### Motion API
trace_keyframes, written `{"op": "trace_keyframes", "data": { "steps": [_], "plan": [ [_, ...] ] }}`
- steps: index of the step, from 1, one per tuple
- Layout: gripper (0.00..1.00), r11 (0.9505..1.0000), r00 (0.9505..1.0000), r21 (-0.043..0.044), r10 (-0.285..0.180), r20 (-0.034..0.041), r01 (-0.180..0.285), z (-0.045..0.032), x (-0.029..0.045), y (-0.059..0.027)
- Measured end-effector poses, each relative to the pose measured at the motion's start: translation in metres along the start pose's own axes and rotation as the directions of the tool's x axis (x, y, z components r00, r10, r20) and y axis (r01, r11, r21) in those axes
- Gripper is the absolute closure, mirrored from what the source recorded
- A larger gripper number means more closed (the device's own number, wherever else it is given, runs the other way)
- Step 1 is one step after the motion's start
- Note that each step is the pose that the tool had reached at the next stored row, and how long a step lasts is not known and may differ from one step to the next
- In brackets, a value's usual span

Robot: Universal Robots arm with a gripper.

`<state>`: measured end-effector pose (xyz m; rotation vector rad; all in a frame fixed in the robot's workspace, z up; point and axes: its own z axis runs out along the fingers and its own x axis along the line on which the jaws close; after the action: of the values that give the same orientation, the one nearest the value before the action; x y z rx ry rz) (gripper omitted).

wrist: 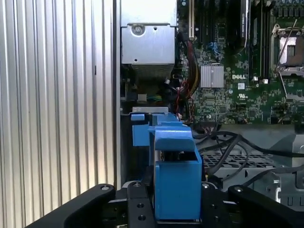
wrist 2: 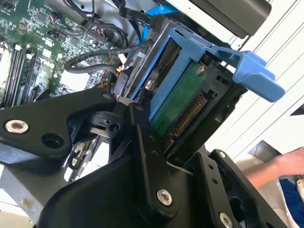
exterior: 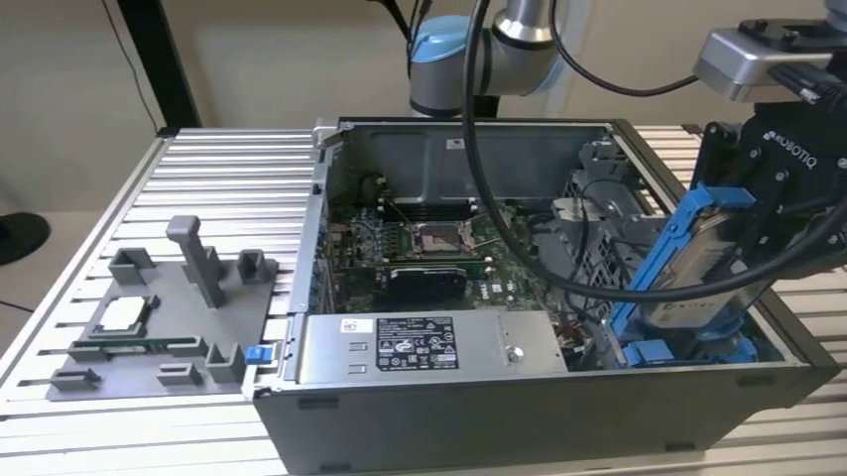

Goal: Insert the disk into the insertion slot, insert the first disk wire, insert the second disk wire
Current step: 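Insert the disk into the insertion slot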

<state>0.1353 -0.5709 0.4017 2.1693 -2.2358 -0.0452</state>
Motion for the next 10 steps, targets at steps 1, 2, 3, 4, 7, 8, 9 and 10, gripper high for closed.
{"op": "trace_keyframes", "data": {
  "steps": [1,2,3,4,7,8,9,10],
  "plan": [
    [1.00,1.0000,1.0000,0.0001,-0.001,0.0001,0.001,0.0016,-0.0001,-0.0002],
    [1.00,1.0000,1.0000,-0.0001,-0.001,0.0008,0.001,0.0037,0.0000,-0.0003],
    [1.00,1.0000,1.0000,-0.0001,-0.001,0.0004,0.001,0.0053,0.0000,-0.0003],
    [1.00,1.0000,1.0000,-0.0001,-0.002,0.0003,0.002,0.0071,0.0000,-0.0004],
    [1.00,1.0000,1.0000,-0.0001,-0.003,0.0002,0.003,0.0125,0.0000,-0.0006],
    [1.00,1.0000,1.0000,-0.0001,-0.003,0.0004,0.003,0.0145,0.0000,-0.0007],
    [1.00,1.0000,1.0000,-0.0001,-0.003,0.0001,0.003,0.0161,0.0000,-0.0008],
    [1.00,1.0000,1.0000,-0.0001,-0.004,0.0003,0.004,0.0181,0.0000,-0.0008]
  ]
}}
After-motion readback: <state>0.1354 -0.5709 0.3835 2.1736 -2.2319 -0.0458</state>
